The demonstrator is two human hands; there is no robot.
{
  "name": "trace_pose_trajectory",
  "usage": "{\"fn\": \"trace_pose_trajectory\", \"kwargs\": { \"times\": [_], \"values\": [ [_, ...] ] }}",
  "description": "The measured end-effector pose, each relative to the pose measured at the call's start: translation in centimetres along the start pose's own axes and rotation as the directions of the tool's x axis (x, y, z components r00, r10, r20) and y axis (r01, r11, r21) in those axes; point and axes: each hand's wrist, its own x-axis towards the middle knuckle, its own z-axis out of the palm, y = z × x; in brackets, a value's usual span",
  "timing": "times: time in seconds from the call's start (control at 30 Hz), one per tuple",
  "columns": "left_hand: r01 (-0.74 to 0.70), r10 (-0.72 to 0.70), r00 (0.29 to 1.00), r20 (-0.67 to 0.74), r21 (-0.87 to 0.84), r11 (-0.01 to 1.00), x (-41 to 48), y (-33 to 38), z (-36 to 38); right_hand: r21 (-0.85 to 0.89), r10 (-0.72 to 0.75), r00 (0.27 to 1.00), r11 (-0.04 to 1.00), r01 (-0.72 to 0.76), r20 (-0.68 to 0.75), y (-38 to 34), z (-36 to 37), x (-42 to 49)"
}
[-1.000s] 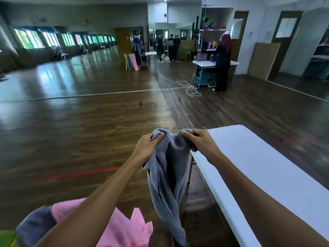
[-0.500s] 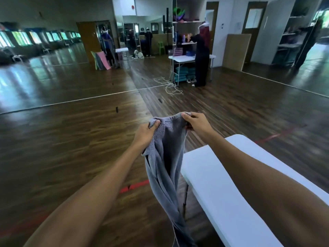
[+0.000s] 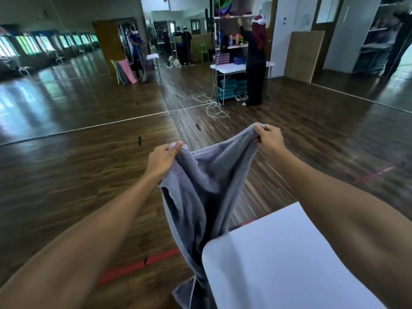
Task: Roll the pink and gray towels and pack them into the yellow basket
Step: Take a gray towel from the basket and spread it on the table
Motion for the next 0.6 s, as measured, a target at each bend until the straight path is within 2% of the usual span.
{"fn": "trace_pose_trajectory", "kwargs": {
  "times": [0.13, 0.27, 0.4, 0.5, 0.6],
  "values": [
    [0.097, -0.094, 0.993, -0.065, 0.047, 0.994, 5.1, -1.2, 0.0, -0.031, 0.006, 0.996, 0.999, -0.009, -0.09, 1.7, -3.7, 6.9],
    [0.173, -0.173, 0.985, 0.007, -0.01, 0.985, 7.4, -2.6, 1.4, -0.138, -0.007, 0.986, 0.99, -0.016, -0.165, 4.6, -7.1, 10.8],
    [0.216, -0.22, 0.974, -0.047, -0.077, 0.973, 6.8, -4.0, 4.0, -0.265, -0.031, 0.979, 0.964, -0.024, -0.202, 6.8, -10.6, 11.3],
    [0.274, -0.302, 0.949, -0.092, -0.234, 0.933, 4.0, -4.2, 6.6, -0.294, 0.008, 0.966, 0.952, -0.086, -0.257, 8.8, -13.4, 10.3],
    [0.302, -0.415, 0.902, -0.12, -0.512, 0.804, -1.0, -4.4, 10.4, -0.26, 0.096, 0.932, 0.946, -0.194, -0.349, 11.6, -16.5, 8.1]
  ]
}}
